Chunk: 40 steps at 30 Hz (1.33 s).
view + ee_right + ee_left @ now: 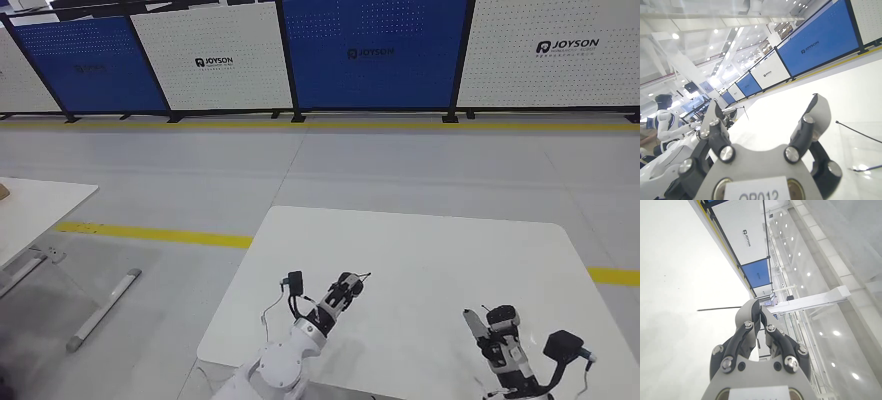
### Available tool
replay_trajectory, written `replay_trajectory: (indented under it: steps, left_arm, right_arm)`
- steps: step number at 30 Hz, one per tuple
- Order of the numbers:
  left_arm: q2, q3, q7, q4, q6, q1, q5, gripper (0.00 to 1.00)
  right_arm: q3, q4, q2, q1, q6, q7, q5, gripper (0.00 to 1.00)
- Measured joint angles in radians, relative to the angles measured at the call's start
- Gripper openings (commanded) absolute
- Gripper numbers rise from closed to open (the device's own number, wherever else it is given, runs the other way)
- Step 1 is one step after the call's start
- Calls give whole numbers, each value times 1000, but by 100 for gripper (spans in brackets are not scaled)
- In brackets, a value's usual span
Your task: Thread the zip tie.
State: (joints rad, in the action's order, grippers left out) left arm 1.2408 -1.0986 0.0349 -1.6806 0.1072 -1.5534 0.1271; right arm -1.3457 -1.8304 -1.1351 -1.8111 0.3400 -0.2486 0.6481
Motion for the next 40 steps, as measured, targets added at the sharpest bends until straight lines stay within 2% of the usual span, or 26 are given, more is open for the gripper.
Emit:
replay_trajectory:
  steps: [8,11,13,17,20,23,40]
  left_arm:
    - [0,0,0,0,2,0,2,0]
    - [2,4,8,0,-3,4,-1,0]
    - [4,3,26,-2,-2,4,10,0]
    - [4,-23,58,-7,8,-11,31,0]
    - [2,-44,75,-7,15,-25,35,0]
    - [1,-53,62,0,18,-30,38,0]
    - [1,-53,56,2,17,-29,35,0]
  right_arm:
    - [0,0,0,0,0,0,1,100]
    - [8,12,-5,16,-39,-7,11,100]
    - [9,27,-9,25,-45,-22,-21,100]
    - [-58,49,-9,14,-1,-57,-155,100]
    - [-114,39,-5,-9,1,-69,-238,100]
    - [-155,17,2,-38,0,-60,-282,100]
    - [-159,14,3,-42,0,-58,-284,100]
